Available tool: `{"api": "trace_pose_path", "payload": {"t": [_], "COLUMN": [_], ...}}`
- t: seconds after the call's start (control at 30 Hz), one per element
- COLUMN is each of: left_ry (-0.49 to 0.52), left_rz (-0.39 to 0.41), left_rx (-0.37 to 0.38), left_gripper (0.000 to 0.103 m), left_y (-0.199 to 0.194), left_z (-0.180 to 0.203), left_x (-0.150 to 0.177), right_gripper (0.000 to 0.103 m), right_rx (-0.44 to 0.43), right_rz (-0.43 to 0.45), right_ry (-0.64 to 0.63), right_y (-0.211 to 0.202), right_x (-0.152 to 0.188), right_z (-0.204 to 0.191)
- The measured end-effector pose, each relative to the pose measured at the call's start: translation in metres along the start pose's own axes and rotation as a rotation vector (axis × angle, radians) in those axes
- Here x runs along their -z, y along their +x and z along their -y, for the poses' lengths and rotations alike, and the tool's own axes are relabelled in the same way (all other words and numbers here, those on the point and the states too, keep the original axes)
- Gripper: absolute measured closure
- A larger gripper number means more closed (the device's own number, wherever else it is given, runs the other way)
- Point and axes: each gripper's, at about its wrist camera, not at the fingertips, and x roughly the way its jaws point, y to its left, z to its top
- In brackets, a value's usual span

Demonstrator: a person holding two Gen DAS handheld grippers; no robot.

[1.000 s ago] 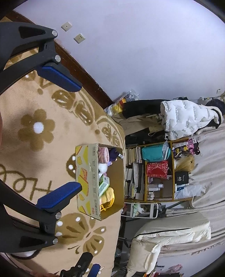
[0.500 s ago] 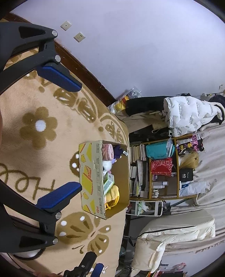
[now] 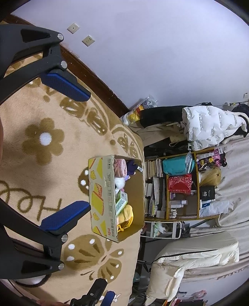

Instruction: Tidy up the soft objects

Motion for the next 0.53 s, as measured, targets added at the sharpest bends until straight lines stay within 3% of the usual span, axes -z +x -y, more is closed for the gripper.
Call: {"api": "trace_pose_path", "payload": {"t": [0.53], "left_ry": [0.000], "left_rz": [-0.001], "left_rx": [0.003], "left_gripper": [0.000], "left_y": [-0.0005], "left_z": [0.0011], "left_x": [0.0010], "right_gripper": [0.000], "right_rx": [0.001], "right_rz": [-0.002], "right_ry": [0.001], "right_y": [0.0006], "right_x": [0.0006], "right_z": [0.0001]}}
